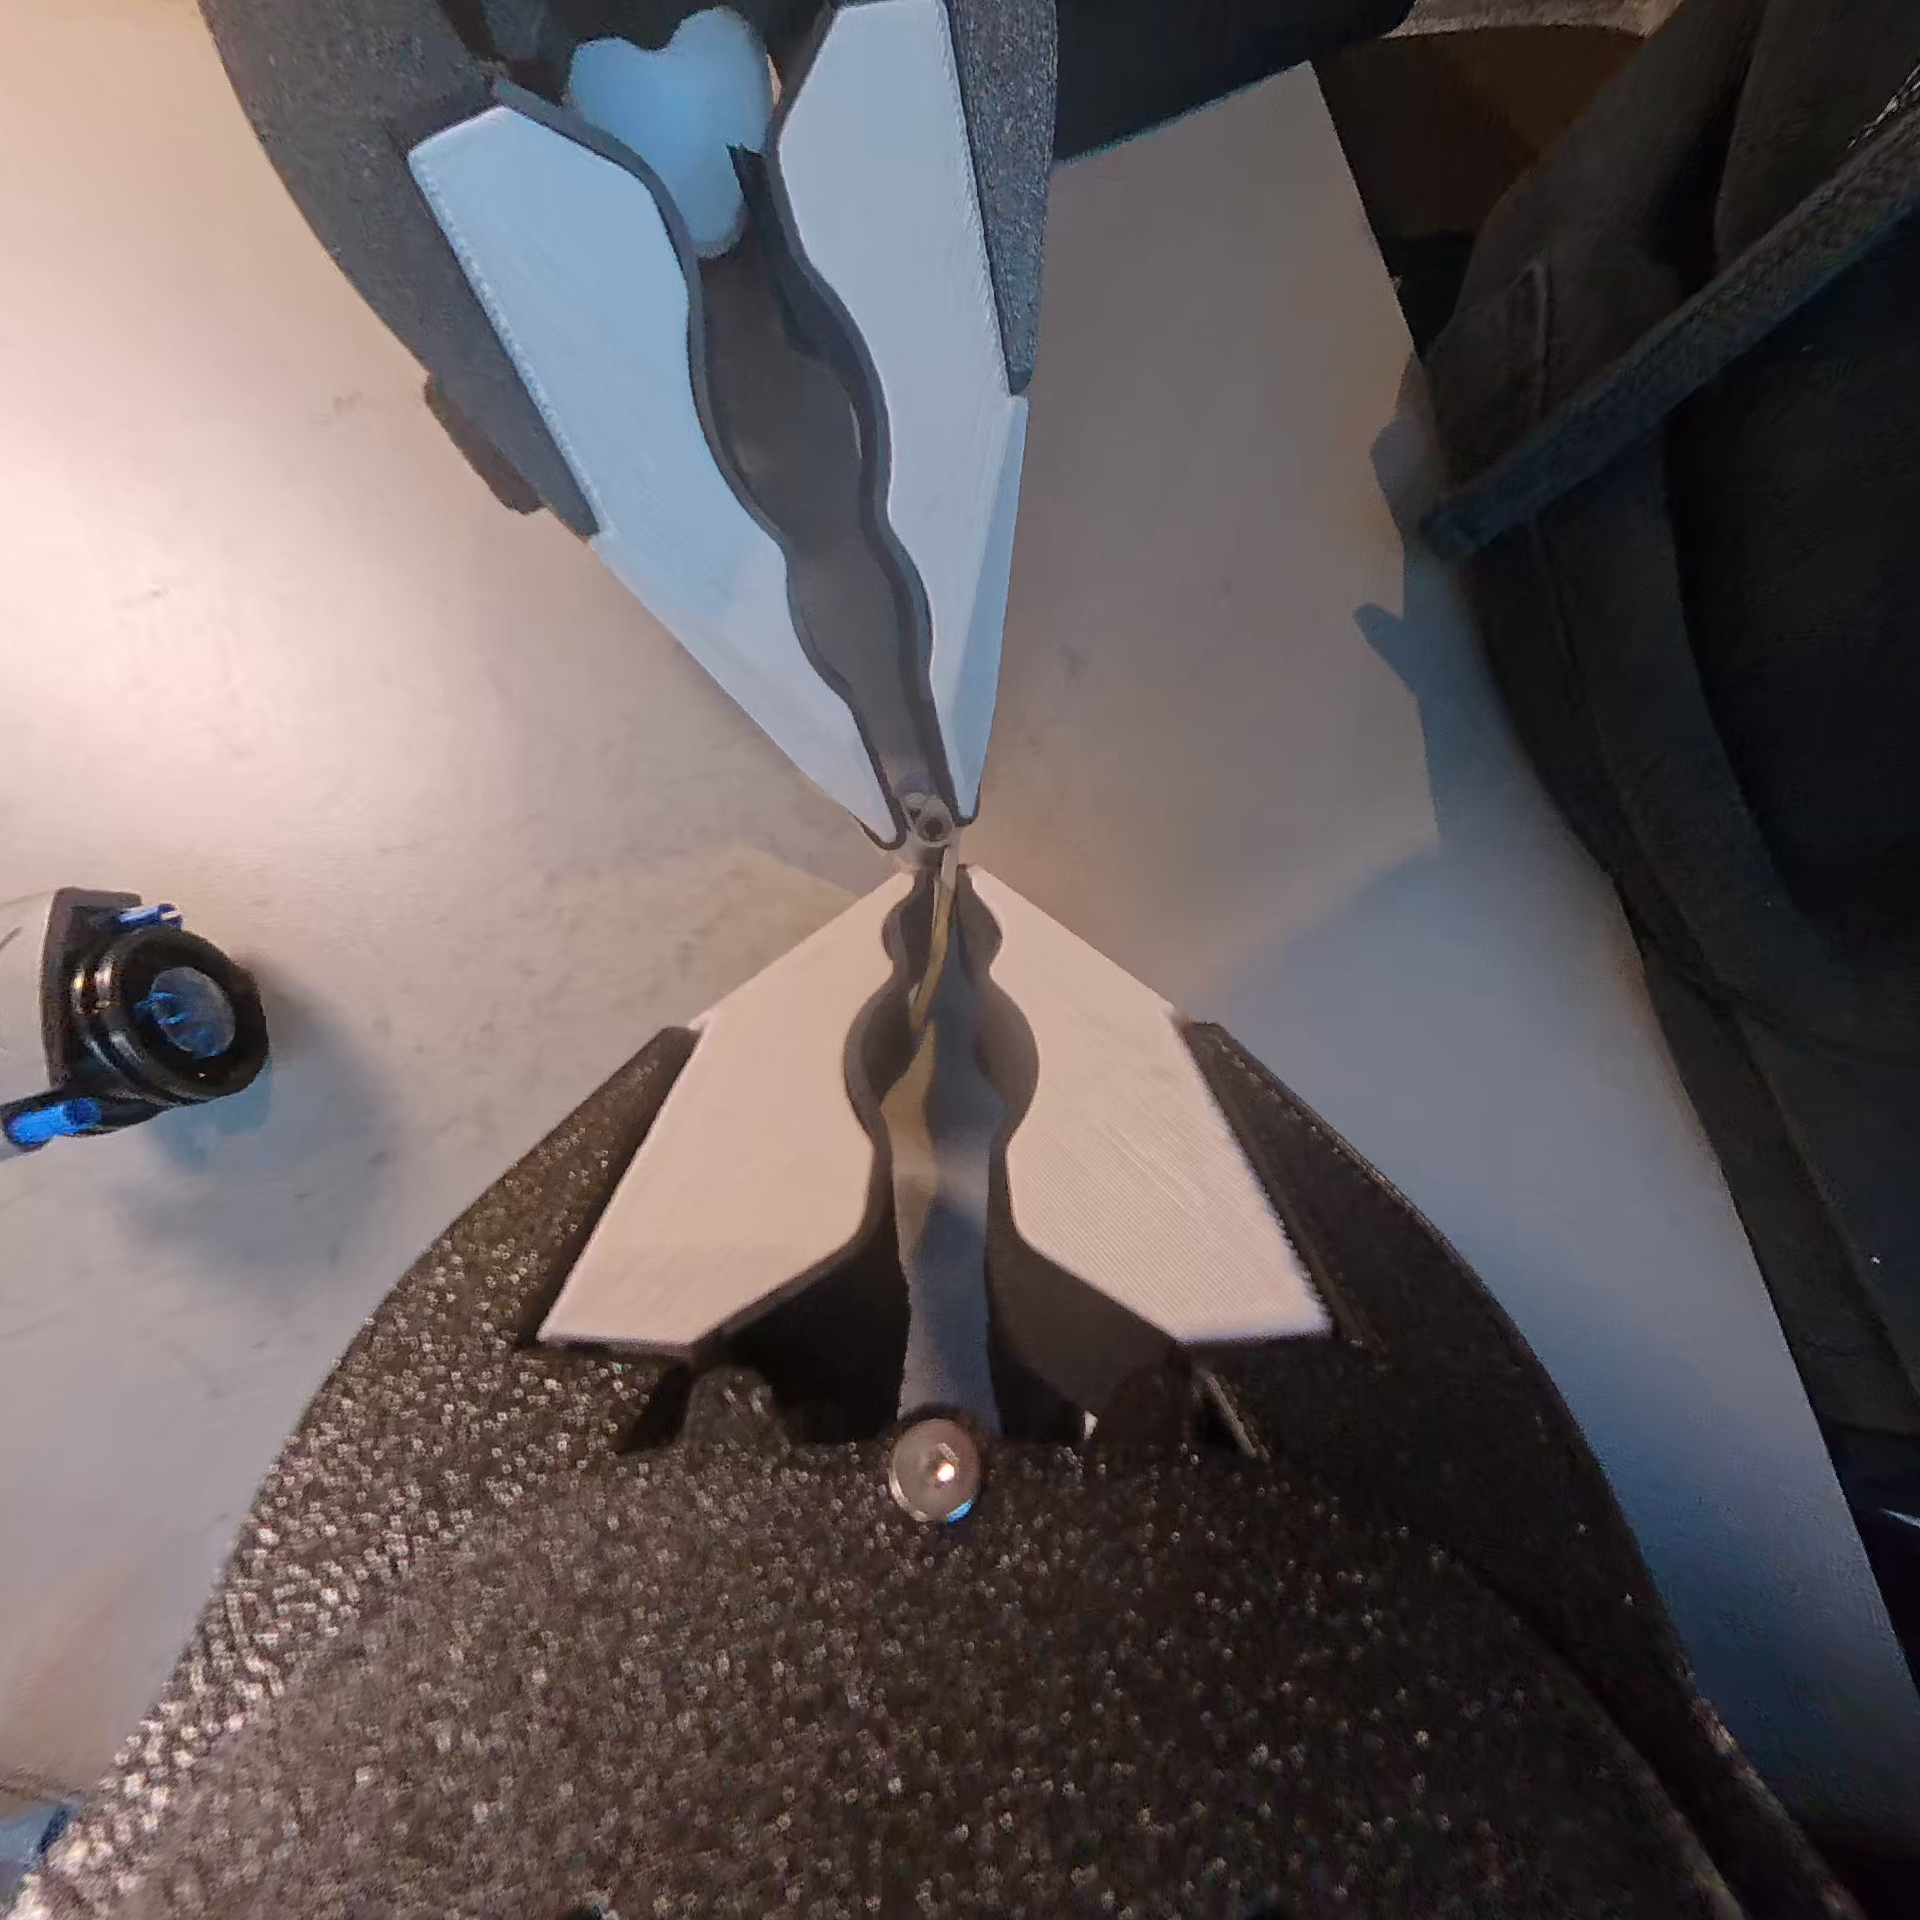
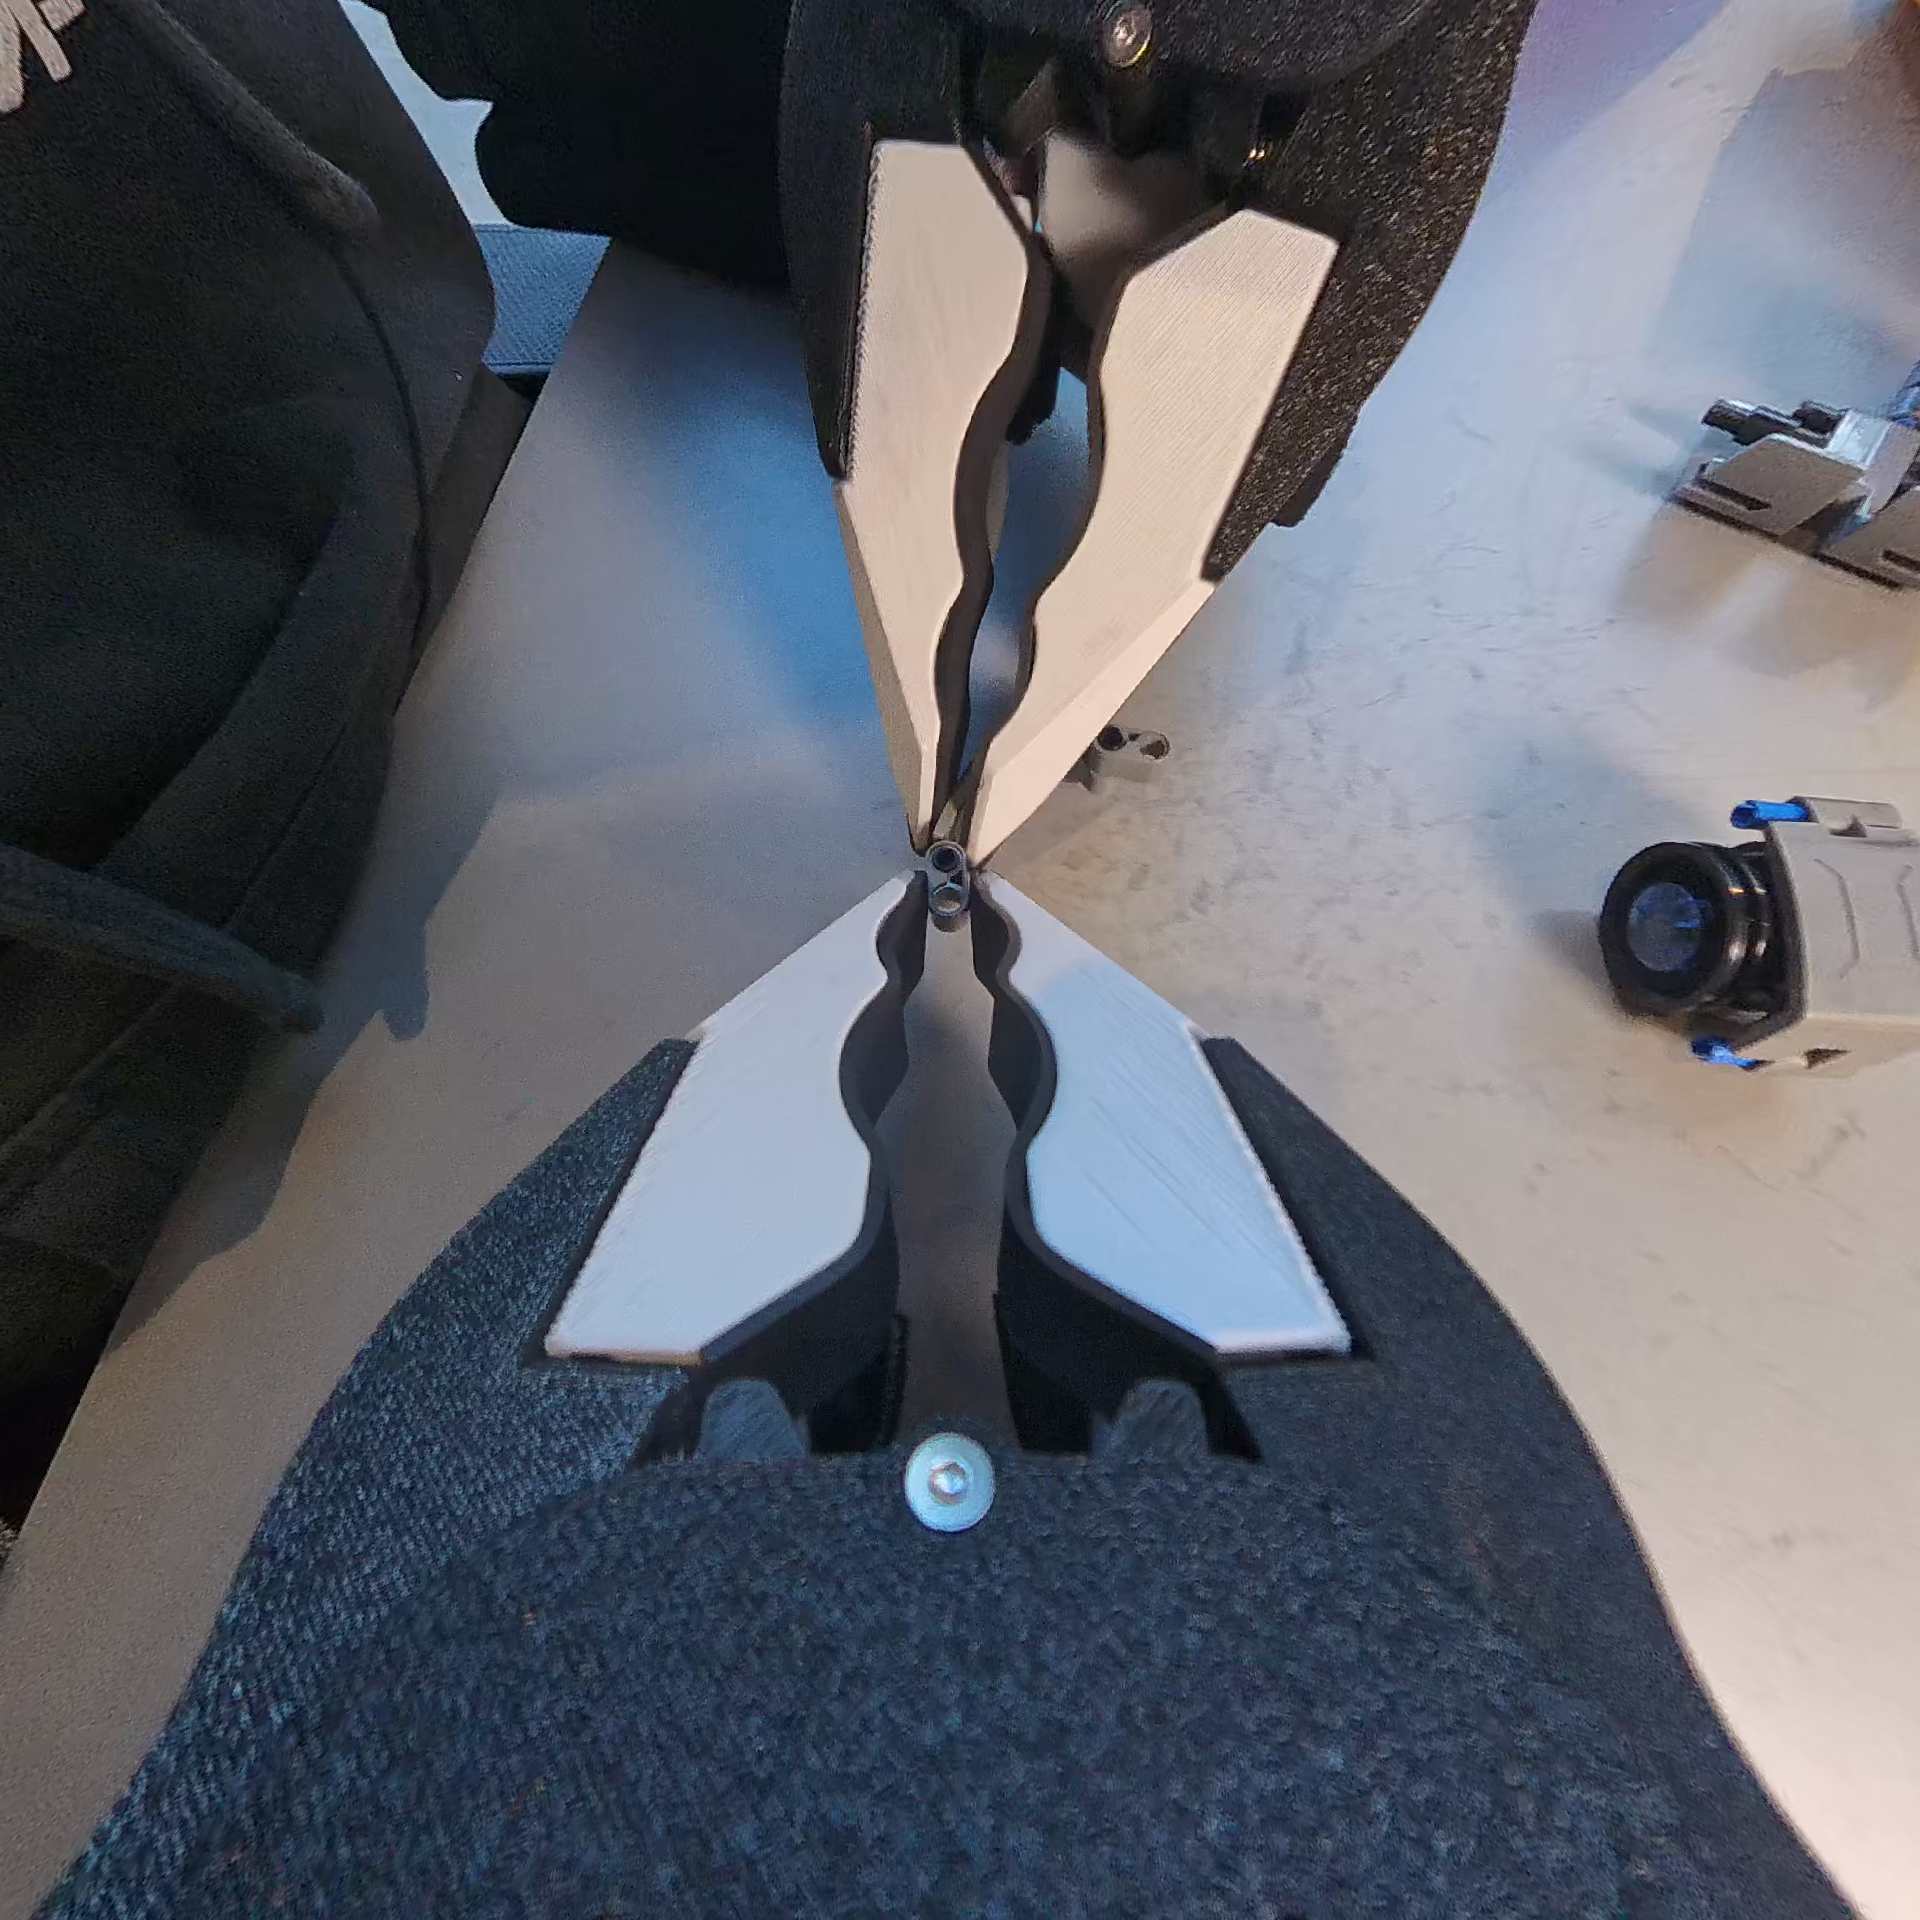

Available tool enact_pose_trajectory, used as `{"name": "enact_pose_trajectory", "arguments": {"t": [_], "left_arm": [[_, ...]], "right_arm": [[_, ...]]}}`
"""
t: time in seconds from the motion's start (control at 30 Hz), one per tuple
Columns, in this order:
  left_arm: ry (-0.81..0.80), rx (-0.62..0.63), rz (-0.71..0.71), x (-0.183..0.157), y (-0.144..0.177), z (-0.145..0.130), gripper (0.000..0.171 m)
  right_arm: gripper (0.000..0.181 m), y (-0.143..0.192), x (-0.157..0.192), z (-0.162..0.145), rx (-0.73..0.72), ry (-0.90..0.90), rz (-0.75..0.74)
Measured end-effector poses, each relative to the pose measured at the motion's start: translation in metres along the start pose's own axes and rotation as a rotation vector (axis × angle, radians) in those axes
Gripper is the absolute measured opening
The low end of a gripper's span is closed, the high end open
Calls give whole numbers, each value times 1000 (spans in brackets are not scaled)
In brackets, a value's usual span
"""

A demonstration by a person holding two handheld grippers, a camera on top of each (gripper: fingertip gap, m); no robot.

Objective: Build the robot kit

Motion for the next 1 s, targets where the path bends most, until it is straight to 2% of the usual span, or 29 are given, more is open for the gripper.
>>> {"name": "enact_pose_trajectory", "arguments": {"t": [0.2,0.4,0.6,0.7,0.87,1.0], "left_arm": [[34,-18,-6,1,0,0,3],[7,39,-5,-1,-1,0,2],[-1,21,-17,-1,0,4,2],[-3,40,-51,-4,-2,3,2],[13,45,-88,-6,-6,2,2],[16,59,-89,-6,-6,2,2]], "right_arm": [[6,0,0,0,-12,-2,8],[4,0,0,1,-39,8,4],[3,9,-1,7,-118,-21,28],[4,7,4,5,-95,-3,58],[6,0,9,0,57,77,41],[5,-3,10,3,80,87,56]]}}
Point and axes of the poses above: each gripper's, where its closed fingertips meet, y back along the fingers, z out of its top, x = y × z across the jaws, the point moved 3 cm from there along y, back along the fingers, and after that the axes turned 6 degrees about -z, right-handed, at the moved point
